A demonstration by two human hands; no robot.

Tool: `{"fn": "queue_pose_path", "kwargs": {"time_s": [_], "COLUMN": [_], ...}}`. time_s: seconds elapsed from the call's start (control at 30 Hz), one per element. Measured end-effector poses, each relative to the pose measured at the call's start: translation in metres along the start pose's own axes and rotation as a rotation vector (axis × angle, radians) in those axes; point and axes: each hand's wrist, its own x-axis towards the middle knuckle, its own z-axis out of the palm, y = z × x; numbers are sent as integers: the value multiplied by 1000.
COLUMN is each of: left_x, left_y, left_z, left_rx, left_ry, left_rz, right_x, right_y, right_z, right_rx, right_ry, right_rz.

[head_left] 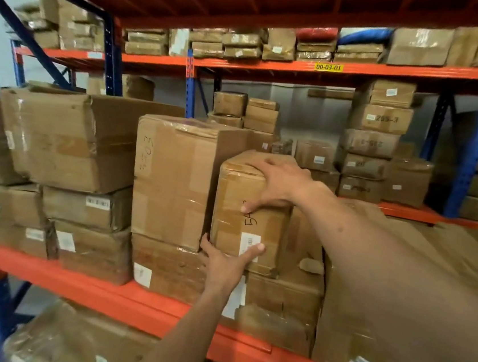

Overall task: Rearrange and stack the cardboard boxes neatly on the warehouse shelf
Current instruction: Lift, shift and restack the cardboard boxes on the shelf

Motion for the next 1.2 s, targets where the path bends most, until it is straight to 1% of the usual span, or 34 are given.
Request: {"fn": "queue_pose_path", "kwargs": {"time_s": [0.1, 0.17, 0.27, 0.4, 0.53, 0.63, 0.73, 0.77, 0.83, 0.93, 1.0, 1.03, 1.07, 1.13, 1.2], "left_x": [2, 1, 2, -2, -17, -36, -54, -57, -60, -59, -59, -60, -60, -59, -53], "left_y": [-7, -5, -2, 0, 5, 15, 37, 48, 70, 97, 101, 99, 94, 83, 81], "left_z": [4, 5, 2, -2, -12, -28, -48, -54, -62, -62, -59, -58, -59, -61, -64], "left_rx": [-207, -274, -372, -519, -535, -552, -507, -470, -348, -137, 125, 239, 276, 194, 173], "left_ry": [20, 40, 66, 76, 112, 140, 129, 111, 64, -102, -228, -295, -365, -490, -553], "left_rz": [-86, -133, -188, -163, -162, -31, 211, 293, 397, 476, 493, 479, 456, 419, 403], "right_x": [-1, -5, -12, -24, -46, -65, -83, -88, -98, -123, -145, -156, -165, -171, -168], "right_y": [-2, -3, -5, -8, -18, -26, -26, -22, -5, 32, 56, 63, 67, 68, 64], "right_z": [-5, -7, -7, -5, -24, -49, -74, -81, -95, -100, -85, -74, -62, -44, -43], "right_rx": [80, 109, 122, 142, 145, 122, 56, 40, 111, 336, 478, 505, 502, 462, 412], "right_ry": [-65, -96, -63, -18, -19, -30, -54, -76, -142, -203, -243, -239, -205, -100, -85], "right_rz": [184, 241, 256, 256, 225, 208, 226, 239, 262, 264, 265, 253, 237, 186, 159]}}
